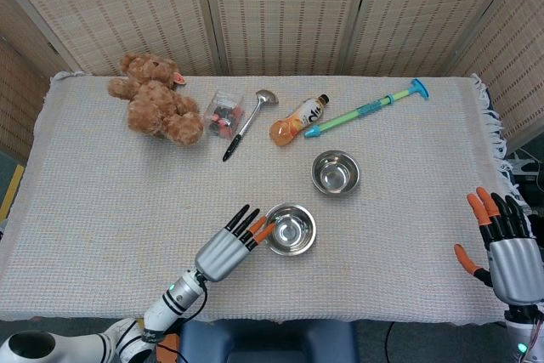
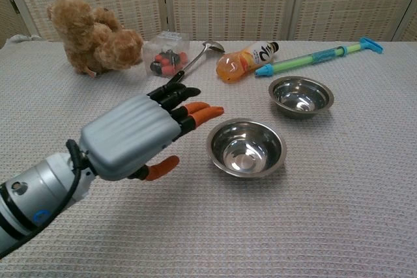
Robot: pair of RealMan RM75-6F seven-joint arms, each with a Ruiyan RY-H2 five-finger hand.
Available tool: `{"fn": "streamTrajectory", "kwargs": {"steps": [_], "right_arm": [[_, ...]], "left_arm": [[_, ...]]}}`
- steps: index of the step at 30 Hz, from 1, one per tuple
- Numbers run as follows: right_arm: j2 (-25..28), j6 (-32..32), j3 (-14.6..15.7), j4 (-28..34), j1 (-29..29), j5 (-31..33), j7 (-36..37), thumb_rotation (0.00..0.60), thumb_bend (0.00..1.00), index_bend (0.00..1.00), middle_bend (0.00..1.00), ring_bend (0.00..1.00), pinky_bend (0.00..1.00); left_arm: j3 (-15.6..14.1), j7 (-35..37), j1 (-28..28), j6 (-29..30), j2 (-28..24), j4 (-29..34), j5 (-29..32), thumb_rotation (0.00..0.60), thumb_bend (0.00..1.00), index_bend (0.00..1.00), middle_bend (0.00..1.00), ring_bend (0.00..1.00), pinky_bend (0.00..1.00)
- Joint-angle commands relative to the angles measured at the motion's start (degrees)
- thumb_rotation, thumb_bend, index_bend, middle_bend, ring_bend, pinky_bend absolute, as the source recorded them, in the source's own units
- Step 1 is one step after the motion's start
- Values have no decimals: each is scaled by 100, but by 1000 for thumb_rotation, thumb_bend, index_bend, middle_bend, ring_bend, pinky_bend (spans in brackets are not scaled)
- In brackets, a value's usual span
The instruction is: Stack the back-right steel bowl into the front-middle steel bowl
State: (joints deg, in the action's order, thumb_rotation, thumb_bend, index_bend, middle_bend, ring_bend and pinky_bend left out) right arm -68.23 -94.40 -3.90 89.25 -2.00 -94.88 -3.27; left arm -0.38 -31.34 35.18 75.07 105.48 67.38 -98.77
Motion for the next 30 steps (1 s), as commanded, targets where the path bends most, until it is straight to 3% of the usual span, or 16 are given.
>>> {"fn": "streamTrajectory", "kwargs": {"steps": [1, 8, 13, 21, 30], "right_arm": [[-179, 497, -35, -21, -322, 33, -395, 600, 186, 0, 0, 0, 0], [-656, 2105, -490, -251, -1360, 717, -857, 600, 186, 4, 0, 0, 0], [-1274, 2945, -720, -912, -2069, 1099, -1287, 600, 186, 107, 0, 0, 0], [-2295, 3750, -974, -2170, -2915, 1620, -1627, 600, 186, 239, 0, 0, 0], [-2879, 4295, -928, -2970, -3377, 1942, -1496, 600, 186, 291, 0, 0, 0]], "left_arm": [[-208, -26, -604, 412, -947, 710, 317, 600, 421, 0, 90, 0, 76], [-203, 629, -1115, 825, -1698, 810, 634, 600, 420, 0, 84, 0, 72], [-104, 1160, -1317, 856, -1935, 617, 893, 600, 419, 0, 82, 0, 72], [43, 1662, -1410, 815, -2057, 329, 1015, 600, 417, 0, 79, 0, 72], [108, 1881, -1376, 705, -2136, 287, 939, 600, 417, 0, 75, 0, 73]]}}
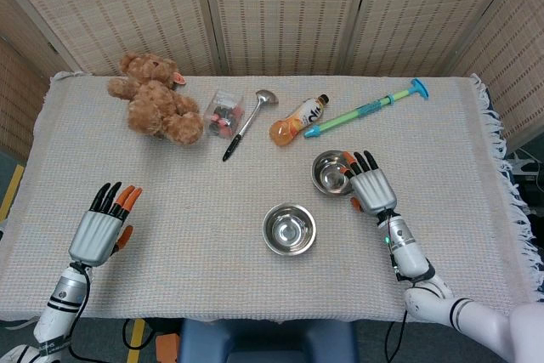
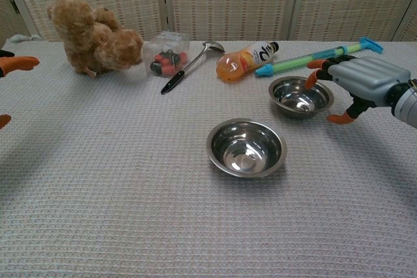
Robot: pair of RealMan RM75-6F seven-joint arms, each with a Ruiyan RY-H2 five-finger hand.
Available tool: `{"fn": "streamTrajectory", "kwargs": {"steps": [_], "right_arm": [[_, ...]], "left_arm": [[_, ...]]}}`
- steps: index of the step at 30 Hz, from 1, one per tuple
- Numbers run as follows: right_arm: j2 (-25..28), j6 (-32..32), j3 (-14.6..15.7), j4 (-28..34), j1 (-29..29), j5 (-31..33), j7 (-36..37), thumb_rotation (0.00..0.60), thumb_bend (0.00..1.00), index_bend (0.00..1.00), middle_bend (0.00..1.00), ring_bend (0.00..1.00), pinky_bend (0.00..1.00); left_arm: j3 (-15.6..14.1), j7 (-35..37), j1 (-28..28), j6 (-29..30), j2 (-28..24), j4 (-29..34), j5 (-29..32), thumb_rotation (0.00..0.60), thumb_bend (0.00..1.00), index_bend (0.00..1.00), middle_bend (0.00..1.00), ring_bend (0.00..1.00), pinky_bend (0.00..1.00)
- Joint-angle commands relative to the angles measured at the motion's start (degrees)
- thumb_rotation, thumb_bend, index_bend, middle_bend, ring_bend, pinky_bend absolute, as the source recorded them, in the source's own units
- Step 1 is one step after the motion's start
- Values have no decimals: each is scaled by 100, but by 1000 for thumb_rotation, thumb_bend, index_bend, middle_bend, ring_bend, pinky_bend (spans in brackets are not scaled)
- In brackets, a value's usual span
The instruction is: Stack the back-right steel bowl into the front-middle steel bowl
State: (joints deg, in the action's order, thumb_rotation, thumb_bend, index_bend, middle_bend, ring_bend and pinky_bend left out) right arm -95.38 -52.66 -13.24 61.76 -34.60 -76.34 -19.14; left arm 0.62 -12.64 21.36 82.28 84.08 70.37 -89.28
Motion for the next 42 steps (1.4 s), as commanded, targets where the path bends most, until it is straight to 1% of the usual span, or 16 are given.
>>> {"fn": "streamTrajectory", "kwargs": {"steps": [1, 3, 4, 6, 8, 11, 15, 18, 22, 23, 27, 31, 35, 39, 41, 42], "right_arm": [[-182, 129, 7, -250, -129, 90, 107, 600, 186, 301, 0, 0, 0], [-243, 148, 18, -353, -169, 90, 175, 600, 208, 356, 0, 0, 0], [-333, 170, 32, -458, -240, 44, 345, 600, 224, 388, 0, 0, 0], [-440, 110, 72, -651, -305, -84, 601, 600, 314, 558, 0, 0, 0], [-529, 18, 137, -839, -344, -208, 794, 600, 347, 644, 2, 0, 0], [-574, -37, 220, -976, -361, -290, 963, 600, 392, 701, 16, 0, 0], [-516, -174, 305, -955, -334, -378, 1082, 600, 436, 726, 26, 0, 0], [-370, -495, 344, -704, -258, -506, 1104, 600, 441, 734, 28, 0, 0], [-53, -1084, 435, -66, -127, -822, 1025, 600, 441, 735, 31, 0, 0], [56, -1219, 477, 177, -95, -927, 988, 600, 441, 736, 32, 0, 0], [373, -1468, 643, 946, -39, -1234, 812, 600, 441, 737, 32, 0, 0], [555, -1462, 870, 1588, -5, -1437, 676, 600, 441, 735, 32, 0, 0], [618, -1331, 1112, 1972, -11, -1610, 656, 600, 441, 725, 32, 0, 0], [553, -1153, 1244, 2037, -39, -1651, 524, 600, 441, 706, 32, 0, 0], [507, -1030, 1262, 2031, -54, -1580, 454, 600, 440, 683, 33, 0, 0], [501, -970, 1271, 2036, -57, -1537, 407, 600, 439, 653, 33, 0, 0]], "left_arm": [[10, 13, 6, -18, 6, -15, -12, 600, 417, 0, 75, 0, 72], [14, 19, 8, -32, 10, -24, -17, 600, 417, 0, 74, 0, 72], [-8, 54, 8, -118, -4, -13, 0, 600, 422, 0, 69, 0, 72], [-11, 40, 9, -169, -43, 22, 9, 600, 431, 0, 60, 0, 72], [0, -1, -1, -159, -60, 52, -5, 600, 434, 0, 59, 0, 73], [15, -65, -18, -140, -74, 81, -21, 600, 435, 0, 58, 0, 72], [28, -115, -47, -104, -85, 136, -45, 600, 437, 0, 58, 0, 72], [20, -161, -80, -53, -95, 189, -88, 600, 439, 0, 59, 0, 72], [22, -228, -128, 14, -115, 255, -124, 600, 437, 0, 59, 0, 72], [26, -246, -139, 25, -124, 280, -128, 600, 437, 0, 59, 0, 72], [40, -292, -171, 56, -144, 342, -139, 600, 436, 0, 59, 0, 73], [48, -338, -218, 90, -156, 387, -141, 600, 436, 0, 59, 0, 72], [53, -384, -254, 98, -188, 414, -136, 600, 435, 0, 59, 0, 73], [76, -397, -291, 128, -234, 463, -123, 600, 439, 0, 59, 0, 72], [81, -381, -312, 144, -251, 476, -123, 600, 440, 0, 59, 0, 72], [82, -375, -321, 150, -256, 477, -123, 600, 440, 0, 59, 0, 72]]}}
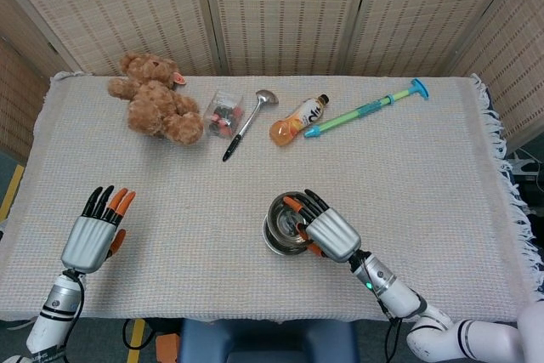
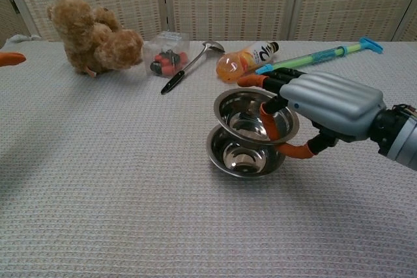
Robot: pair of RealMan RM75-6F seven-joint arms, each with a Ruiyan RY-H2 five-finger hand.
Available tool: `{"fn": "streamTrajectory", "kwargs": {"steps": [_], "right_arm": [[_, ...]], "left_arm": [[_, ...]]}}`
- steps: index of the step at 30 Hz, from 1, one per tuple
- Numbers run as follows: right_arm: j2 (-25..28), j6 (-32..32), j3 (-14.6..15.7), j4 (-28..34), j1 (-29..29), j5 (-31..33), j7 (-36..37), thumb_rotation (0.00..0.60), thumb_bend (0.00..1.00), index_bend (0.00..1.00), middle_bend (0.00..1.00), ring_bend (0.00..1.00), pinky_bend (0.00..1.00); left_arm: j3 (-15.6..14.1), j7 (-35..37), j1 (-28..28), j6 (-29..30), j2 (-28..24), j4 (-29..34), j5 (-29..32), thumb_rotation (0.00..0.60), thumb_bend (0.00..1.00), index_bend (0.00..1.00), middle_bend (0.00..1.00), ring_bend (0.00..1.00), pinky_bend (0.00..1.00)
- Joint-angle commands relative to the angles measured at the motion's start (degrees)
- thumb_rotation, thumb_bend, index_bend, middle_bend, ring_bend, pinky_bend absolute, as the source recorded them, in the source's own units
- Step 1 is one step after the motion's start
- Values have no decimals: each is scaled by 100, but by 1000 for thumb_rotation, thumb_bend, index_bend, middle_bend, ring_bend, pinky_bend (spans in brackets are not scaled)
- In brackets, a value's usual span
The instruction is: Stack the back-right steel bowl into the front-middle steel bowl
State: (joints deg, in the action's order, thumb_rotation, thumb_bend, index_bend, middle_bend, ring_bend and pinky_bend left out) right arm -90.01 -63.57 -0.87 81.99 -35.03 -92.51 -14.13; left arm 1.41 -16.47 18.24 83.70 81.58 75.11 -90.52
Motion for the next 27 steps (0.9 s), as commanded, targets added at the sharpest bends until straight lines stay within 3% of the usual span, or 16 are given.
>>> {"fn": "streamTrajectory", "kwargs": {"steps": [1, 4, 6, 7, 10, 13, 17, 22, 27], "right_arm": [[-20, 205, 40, 37, -9, 164, -207, 600, 439, 602, 33, 0, 0], [113, 347, 29, 254, 41, 418, -556, 600, 417, 211, 7, 0, 0], [258, 299, 33, 451, 125, 530, -753, 600, 335, 45, 0, 0, 0], [334, 264, 40, 548, 171, 576, -834, 600, 288, 12, 0, 0, 0], [618, 77, 82, 863, 330, 622, -958, 600, 189, 0, 0, 0, 0], [956, -334, 138, 1125, 589, 561, -880, 600, 155, 0, 0, 0, 0], [1429, -1437, 181, 1308, 1291, 557, -728, 600, 151, 0, 0, 0, 0], [1510, -2973, 132, 990, 2375, 878, -1007, 600, 151, 0, 0, 0, 0], [1562, -3116, 156, 646, 2747, 1034, -416, 600, 151, 0, 0, 0, 0]], "left_arm": [[5, 12, -20, 14, -11, 3, 1, 600, 439, 0, 59, 0, 72], [8, 6, -43, 28, -29, 10, -3, 600, 440, 0, 59, 0, 72], [14, -1, -61, 48, -47, 25, -9, 600, 440, 0, 59, 0, 72], [17, -7, -68, 55, -54, 33, -10, 600, 440, 0, 59, 0, 72], [17, -47, -89, 58, -67, 76, -12, 600, 439, 0, 58, 0, 72], [5, -104, -131, 102, -82, 148, -32, 600, 440, 0, 59, 0, 72], [-93, -100, -306, 247, -206, 270, -63, 600, 439, 0, 59, 0, 72], [-282, 215, -652, 397, -414, 429, 36, 600, 439, 0, 53, 0, 72], [-275, 293, -777, 449, -490, 535, 95, 600, 440, 0, 50, 0, 72]]}}
